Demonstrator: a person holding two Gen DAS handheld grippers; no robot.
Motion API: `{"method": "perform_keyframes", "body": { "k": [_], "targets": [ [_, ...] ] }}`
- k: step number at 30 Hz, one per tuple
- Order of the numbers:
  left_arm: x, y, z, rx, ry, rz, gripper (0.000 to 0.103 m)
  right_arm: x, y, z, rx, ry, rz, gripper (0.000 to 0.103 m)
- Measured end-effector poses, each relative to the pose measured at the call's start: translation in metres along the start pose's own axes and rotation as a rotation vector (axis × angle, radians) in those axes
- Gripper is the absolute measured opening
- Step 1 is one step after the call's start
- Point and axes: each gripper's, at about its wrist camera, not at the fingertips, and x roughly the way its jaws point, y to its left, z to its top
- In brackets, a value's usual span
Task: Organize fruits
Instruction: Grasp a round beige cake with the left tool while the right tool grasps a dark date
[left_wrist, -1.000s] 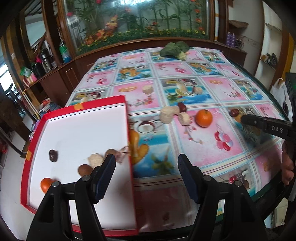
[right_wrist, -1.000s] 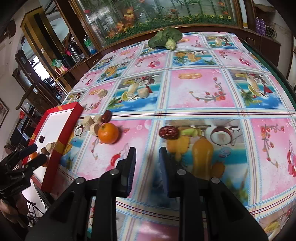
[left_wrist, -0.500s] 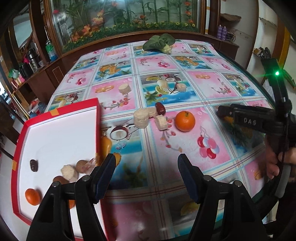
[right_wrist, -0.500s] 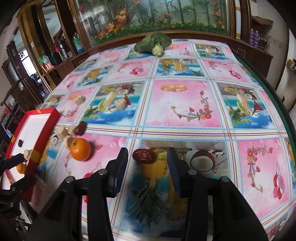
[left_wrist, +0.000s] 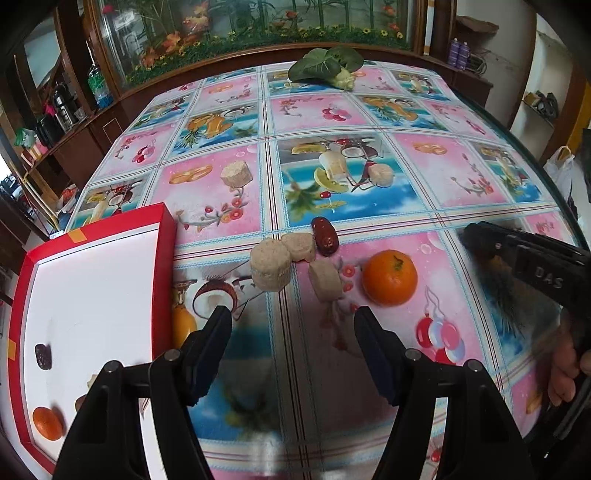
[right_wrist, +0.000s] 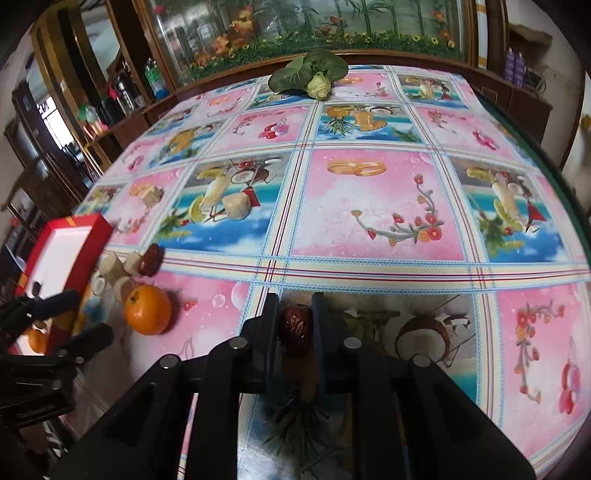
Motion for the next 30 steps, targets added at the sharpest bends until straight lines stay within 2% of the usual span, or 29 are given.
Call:
{"method": "perform_keyframes", "body": {
  "k": [5, 10, 15, 17, 21, 25, 30],
  "targets": [
    [0.011, -0.005, 0.008, -0.001, 0.009, -0.010, 0.052, -0.002, -0.005, 0.002, 0.042, -0.009, 0.041, 0.019],
    [0.016, -0.009, 0.014, -0.009, 0.007, -0.021, 0.047, -0.004, -0.006, 0.002, 0.047, -0.018, 0.052, 0.019],
    [0.019, -0.009, 0.018, -0.015, -0.009, -0.026, 0.034, -0.004, -0.006, 0.002, 0.049, -0.022, 0.056, 0.019],
    [0.021, -0.007, 0.018, -0.020, -0.006, -0.032, 0.023, -0.004, -0.007, 0.002, 0.051, -0.027, 0.051, 0.019],
    [0.021, -0.007, 0.015, -0.022, -0.014, -0.051, 0.014, -0.004, -0.008, 0.002, 0.054, -0.033, 0.043, 0.019],
    [0.014, -0.005, 0.011, -0.033, -0.019, -0.061, 0.013, -0.005, -0.009, 0.002, 0.055, -0.045, 0.041, 0.019],
    [-0.007, -0.002, 0.003, -0.046, -0.062, -0.075, 0.013, -0.010, -0.010, 0.003, 0.055, -0.086, 0.036, 0.019]
  ]
}}
